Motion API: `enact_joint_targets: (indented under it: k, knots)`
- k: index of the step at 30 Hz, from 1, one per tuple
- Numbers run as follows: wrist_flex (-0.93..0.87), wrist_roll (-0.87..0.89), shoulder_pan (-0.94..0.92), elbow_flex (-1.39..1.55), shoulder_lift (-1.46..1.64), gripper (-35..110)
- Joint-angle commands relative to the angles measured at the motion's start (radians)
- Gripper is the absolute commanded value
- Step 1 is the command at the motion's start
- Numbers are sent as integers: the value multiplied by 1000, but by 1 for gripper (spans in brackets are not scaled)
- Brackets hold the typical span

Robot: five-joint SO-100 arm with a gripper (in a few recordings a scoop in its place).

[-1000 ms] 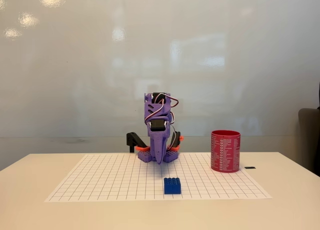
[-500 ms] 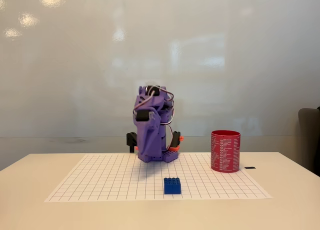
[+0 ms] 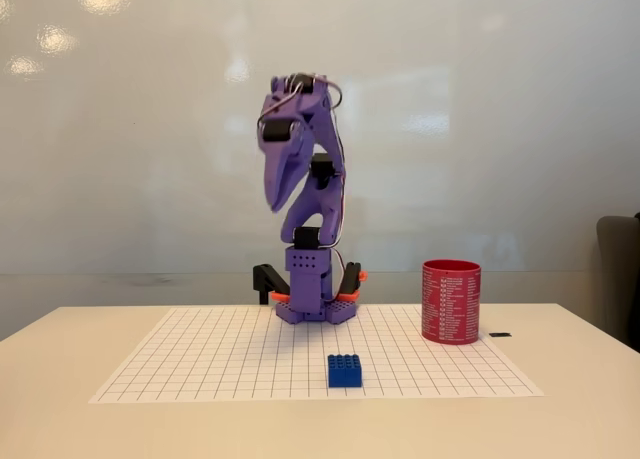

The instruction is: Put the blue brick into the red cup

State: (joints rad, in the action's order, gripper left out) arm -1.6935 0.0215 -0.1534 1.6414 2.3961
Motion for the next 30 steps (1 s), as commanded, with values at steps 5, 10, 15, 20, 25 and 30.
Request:
enact_joint_targets:
  k: [5, 10, 15, 20, 25, 30]
  knots:
    - [-26, -81, 141, -147, -328, -1]
    - [-28, -75, 284, -173, -465, -1]
    - [-28, -35, 436, -210, -572, -1]
    - [-23, 57, 543, -304, -733, -1]
    - [52, 202, 515, -298, -721, -1]
    - [114, 353, 439, -156, -644, -1]
